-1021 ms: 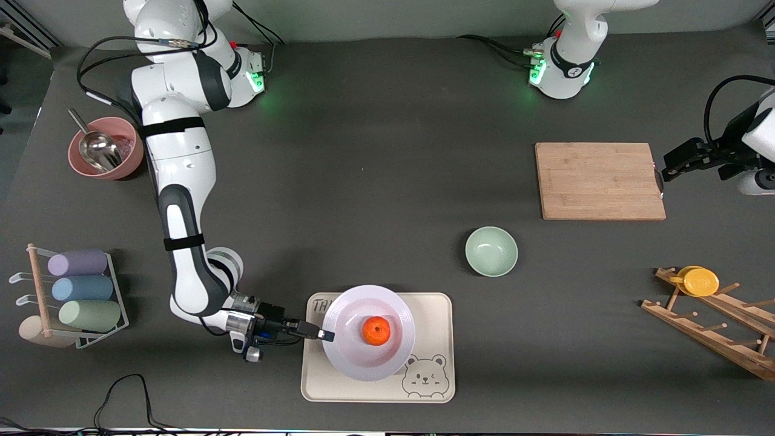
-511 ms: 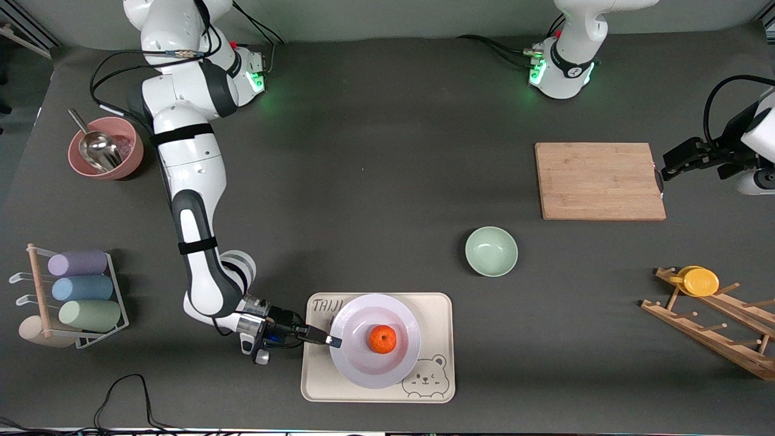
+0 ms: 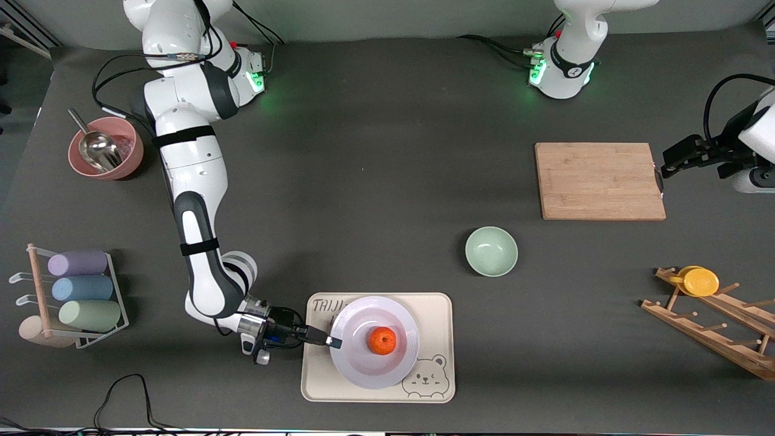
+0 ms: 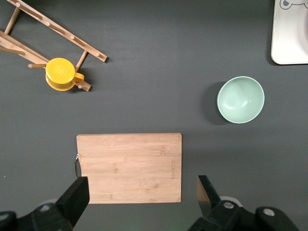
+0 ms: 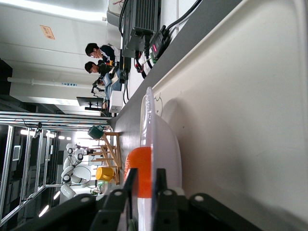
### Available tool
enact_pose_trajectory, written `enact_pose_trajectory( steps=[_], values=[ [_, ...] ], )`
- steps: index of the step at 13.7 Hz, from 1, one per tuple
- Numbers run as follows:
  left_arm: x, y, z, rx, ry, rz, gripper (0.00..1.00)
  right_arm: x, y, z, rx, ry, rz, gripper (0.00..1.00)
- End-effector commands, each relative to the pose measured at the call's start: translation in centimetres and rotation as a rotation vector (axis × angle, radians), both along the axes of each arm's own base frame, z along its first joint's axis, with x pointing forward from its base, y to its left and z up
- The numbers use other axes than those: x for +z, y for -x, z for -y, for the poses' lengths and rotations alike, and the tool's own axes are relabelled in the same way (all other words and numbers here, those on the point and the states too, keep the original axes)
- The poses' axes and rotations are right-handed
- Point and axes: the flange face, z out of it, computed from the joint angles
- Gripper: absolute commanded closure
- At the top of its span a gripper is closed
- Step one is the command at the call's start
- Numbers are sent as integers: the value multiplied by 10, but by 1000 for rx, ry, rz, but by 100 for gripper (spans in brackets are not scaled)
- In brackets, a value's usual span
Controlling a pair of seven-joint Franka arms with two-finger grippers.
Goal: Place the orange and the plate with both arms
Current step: 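Settle the plate on the tray and open the right gripper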
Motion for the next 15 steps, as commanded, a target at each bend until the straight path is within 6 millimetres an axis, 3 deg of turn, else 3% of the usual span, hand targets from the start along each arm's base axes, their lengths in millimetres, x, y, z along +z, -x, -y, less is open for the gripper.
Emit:
enact_pose_trajectory(
  steps=[1,2,3,4,10,15],
  values=[
    [5,-1,-1,-19,2,-9,0,-2,-4,-3,6,-3,26,50],
    [5,-1,0,-21,1,-9,0,-1,-4,-4,7,-4,27,43],
    [4,0,0,-21,2,-25,0,-2,-4,-3,7,-2,26,4],
    [2,2,1,-24,2,-43,0,1,-5,-2,8,1,29,0],
    [2,3,1,-26,0,-49,0,13,-9,5,12,26,43,0],
    [2,3,1,-26,0,-49,0,57,-20,16,91,149,112,0]
  ],
)
